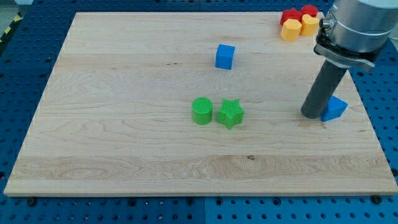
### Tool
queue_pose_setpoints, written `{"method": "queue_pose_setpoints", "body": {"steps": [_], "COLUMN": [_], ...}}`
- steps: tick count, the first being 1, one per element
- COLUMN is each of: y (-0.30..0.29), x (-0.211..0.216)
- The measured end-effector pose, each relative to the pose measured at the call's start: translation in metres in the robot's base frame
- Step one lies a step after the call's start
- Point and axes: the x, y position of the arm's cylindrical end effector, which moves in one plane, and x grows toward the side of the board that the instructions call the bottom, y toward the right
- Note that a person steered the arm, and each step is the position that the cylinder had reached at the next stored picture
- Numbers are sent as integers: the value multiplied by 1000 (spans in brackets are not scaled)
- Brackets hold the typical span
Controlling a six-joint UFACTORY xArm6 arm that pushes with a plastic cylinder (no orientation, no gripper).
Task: Slide the blue triangle to the right
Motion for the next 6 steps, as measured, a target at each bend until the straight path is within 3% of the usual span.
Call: {"method": "queue_pose_setpoints", "body": {"steps": [3, 5, 6], "y": [18, 46, 33], "x": [20, 20, 12]}}
